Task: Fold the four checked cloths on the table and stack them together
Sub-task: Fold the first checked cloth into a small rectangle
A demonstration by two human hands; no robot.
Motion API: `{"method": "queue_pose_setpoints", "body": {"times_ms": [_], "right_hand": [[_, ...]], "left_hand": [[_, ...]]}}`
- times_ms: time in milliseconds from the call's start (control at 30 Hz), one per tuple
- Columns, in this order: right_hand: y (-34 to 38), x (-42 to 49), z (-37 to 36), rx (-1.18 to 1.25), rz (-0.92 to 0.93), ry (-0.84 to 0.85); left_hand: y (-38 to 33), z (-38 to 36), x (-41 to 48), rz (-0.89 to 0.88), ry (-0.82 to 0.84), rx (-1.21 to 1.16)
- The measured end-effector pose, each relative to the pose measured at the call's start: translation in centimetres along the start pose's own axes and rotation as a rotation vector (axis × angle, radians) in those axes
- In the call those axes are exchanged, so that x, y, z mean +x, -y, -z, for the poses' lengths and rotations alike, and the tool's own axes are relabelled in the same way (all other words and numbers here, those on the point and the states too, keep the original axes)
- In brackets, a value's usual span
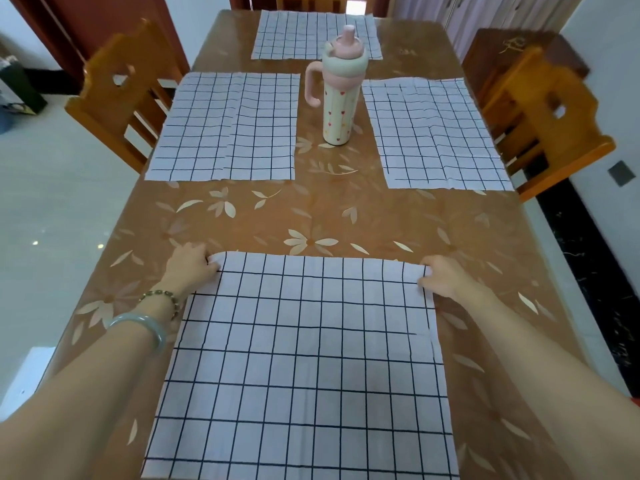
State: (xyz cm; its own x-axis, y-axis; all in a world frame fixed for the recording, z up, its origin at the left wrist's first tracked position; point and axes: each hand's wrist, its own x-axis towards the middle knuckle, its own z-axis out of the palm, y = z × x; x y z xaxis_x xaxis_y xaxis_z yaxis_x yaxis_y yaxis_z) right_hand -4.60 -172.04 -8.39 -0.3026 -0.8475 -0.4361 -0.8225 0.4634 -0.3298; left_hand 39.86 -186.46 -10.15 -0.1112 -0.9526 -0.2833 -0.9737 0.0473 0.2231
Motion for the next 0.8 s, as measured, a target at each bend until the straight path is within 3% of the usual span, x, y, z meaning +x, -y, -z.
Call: {"method": "queue_pose_setpoints", "body": {"times_ms": [300,400,600,800], "right_hand": [[0.8,-2.4,5.5,0.363,0.035,-0.298],[0.6,-4.5,6.9,0.410,0.059,-0.368],[-0.9,-12.0,6.2,0.496,0.089,-0.275],[-4.5,-15.8,2.2,0.396,0.117,-0.195]], "left_hand": [[-0.7,7.4,-3.9,-0.145,-0.177,-0.437],[-1.1,9.8,-6.5,-0.200,-0.152,-0.544],[1.1,10.7,-12.0,-0.209,-0.013,-0.508],[4.5,7.0,-16.6,-0.254,0.139,-0.405]]}}
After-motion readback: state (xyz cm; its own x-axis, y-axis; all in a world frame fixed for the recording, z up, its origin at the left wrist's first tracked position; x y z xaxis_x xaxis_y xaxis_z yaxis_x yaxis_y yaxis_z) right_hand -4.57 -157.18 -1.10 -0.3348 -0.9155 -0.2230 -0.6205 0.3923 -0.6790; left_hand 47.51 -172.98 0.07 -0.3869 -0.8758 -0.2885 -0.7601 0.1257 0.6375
